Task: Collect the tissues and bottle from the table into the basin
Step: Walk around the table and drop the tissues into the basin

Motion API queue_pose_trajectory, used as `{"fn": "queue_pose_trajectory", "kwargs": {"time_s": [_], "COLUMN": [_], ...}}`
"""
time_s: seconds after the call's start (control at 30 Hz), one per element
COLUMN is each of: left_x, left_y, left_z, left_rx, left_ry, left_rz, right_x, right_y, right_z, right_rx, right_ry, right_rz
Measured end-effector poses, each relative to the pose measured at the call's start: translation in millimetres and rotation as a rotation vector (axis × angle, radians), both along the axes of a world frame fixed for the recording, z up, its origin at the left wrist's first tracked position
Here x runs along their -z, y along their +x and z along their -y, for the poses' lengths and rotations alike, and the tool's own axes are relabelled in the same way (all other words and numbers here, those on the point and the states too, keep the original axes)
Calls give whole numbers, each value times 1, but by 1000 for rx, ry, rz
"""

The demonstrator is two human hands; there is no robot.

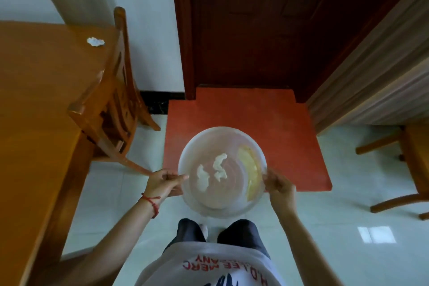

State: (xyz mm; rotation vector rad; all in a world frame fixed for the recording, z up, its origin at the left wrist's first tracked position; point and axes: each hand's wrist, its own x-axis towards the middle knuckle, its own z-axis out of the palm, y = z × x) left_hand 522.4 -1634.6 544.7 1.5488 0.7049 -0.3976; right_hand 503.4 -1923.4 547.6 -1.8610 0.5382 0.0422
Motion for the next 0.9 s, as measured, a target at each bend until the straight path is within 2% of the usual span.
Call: {"fn": "queue_pose_trajectory", "kwargs": {"time_s": [0.13, 0.33, 0.67, 0.9], "left_x": [-1, 0, -14, -11], "left_y": [44, 113, 227, 285], "left_z": [0, 11, 46, 32], "left_rx": [-63, -207, -396, -505], "left_ry": [-1, -30, 12, 30], "left_rz": [9, 19, 0, -19], "right_x": [-2, 0, -6, 1], "right_y": [62, 166, 346, 434], "right_z": [-1, 5, 27, 1], "right_rx": [-30, -190, -436, -549], "right_ry": [-74, -57, -22, -5], "right_rz": [24, 89, 43, 8]}}
